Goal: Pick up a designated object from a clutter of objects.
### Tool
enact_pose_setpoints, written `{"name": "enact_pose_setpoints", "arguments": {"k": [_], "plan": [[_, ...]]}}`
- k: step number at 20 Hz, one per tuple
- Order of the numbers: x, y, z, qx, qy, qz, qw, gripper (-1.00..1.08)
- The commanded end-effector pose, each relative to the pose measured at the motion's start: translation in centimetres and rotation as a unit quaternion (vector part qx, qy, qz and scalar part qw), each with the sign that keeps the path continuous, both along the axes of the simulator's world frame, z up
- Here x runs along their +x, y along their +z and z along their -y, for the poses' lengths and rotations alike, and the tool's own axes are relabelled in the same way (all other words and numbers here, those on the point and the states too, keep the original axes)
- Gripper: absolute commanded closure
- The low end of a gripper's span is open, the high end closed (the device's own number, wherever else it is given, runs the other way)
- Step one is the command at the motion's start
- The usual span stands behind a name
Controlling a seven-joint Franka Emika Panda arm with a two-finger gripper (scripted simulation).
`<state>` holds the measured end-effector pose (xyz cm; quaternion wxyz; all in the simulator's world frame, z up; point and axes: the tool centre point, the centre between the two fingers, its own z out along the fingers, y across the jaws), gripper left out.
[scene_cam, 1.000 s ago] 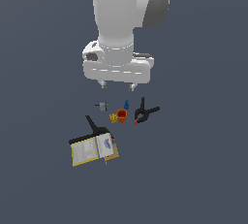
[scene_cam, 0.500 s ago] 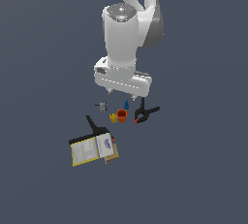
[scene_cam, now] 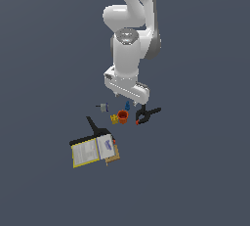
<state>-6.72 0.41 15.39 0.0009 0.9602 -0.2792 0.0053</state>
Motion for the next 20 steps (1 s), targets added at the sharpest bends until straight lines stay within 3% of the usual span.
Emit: {"name": "enact_pose_setpoints", "arguments": {"k": [1, 11, 20], "plan": [[-1.2, -1.5, -0.3, 0.001, -0.029, -0.001, 0.9996, -0.92], [-4.8, -5.3, -1.0, 0.003, -0.107, -0.004, 0.9942, -0.92], [-5.7, -6.1, -1.1, 0.003, -0.124, -0.005, 0.9922, -0.92]]}}
